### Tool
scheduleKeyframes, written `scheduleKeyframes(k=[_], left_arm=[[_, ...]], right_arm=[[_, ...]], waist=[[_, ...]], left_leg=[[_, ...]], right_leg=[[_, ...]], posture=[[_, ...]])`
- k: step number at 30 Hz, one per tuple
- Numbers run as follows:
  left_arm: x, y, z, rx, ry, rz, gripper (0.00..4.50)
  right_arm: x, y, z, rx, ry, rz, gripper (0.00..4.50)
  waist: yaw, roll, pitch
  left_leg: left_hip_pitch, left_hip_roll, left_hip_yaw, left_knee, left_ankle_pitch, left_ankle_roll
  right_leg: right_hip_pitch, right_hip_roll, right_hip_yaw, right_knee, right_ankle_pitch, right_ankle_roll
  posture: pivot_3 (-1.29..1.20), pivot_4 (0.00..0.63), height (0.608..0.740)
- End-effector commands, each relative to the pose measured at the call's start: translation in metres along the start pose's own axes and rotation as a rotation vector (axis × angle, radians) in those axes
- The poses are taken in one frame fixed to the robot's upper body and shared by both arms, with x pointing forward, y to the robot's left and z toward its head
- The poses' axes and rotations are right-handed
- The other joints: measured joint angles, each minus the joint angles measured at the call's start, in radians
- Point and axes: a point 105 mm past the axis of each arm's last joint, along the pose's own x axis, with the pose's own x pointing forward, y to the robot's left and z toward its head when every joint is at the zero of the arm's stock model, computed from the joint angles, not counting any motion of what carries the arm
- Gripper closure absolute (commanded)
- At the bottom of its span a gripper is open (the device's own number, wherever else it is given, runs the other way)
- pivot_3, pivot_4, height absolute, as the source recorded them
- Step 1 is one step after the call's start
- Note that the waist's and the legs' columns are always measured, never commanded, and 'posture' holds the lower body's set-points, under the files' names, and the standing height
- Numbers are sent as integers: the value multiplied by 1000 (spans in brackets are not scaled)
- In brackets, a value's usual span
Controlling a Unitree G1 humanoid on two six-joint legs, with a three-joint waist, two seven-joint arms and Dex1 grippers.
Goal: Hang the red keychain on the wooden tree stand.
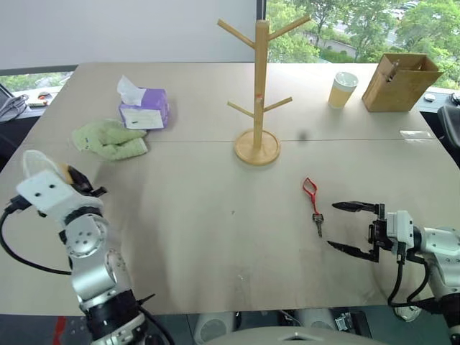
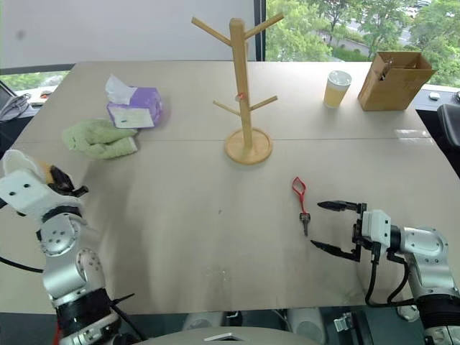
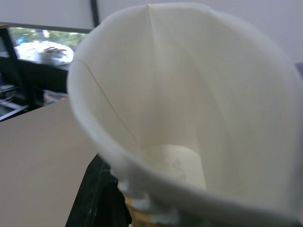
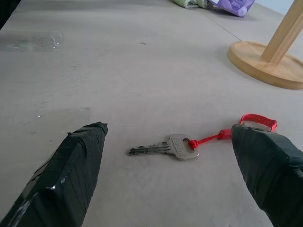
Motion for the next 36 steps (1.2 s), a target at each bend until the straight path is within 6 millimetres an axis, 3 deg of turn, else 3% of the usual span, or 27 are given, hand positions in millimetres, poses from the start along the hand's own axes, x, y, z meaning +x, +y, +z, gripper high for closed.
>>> scheduleKeyframes(k=[1,9,20,22,26,36], left_arm=[[20,24,7,22,-16,101,2595],[42,33,-6,25,14,133,2595],[62,29,-18,29,42,77,2595],[62,27,-17,19,34,68,1904],[60,22,-16,25,19,56,36],[36,28,-13,15,-16,93,36]], right_arm=[[1,-3,5,-33,-15,4,0],[1,-3,5,-33,-16,-1,0],[0,-1,6,-29,-14,-8,0],[0,-1,6,-29,-12,-7,0],[0,-1,6,-28,-11,-7,0],[-2,0,5,-24,-8,0,0]], waist=[[0,0,0],[-1,-1,-1],[-1,-3,-2],[-1,-3,-2],[-2,-4,-2],[-1,-4,-2]], left_leg=[[0,0,0,0,0,0],[0,0,1,0,0,-1],[0,0,1,0,0,-1],[0,1,1,0,0,-1],[0,1,1,0,0,-1],[0,1,1,0,0,-1]], right_leg=[[0,0,0,0,0,0],[0,0,0,0,0,0],[0,-1,0,0,0,0],[0,-1,0,0,0,0],[0,-1,0,0,0,0],[0,-1,0,0,0,0]], posture=[[0,150,740],[0,150,740],[0,150,740],[0,150,740],[0,150,740],[0,150,740]])
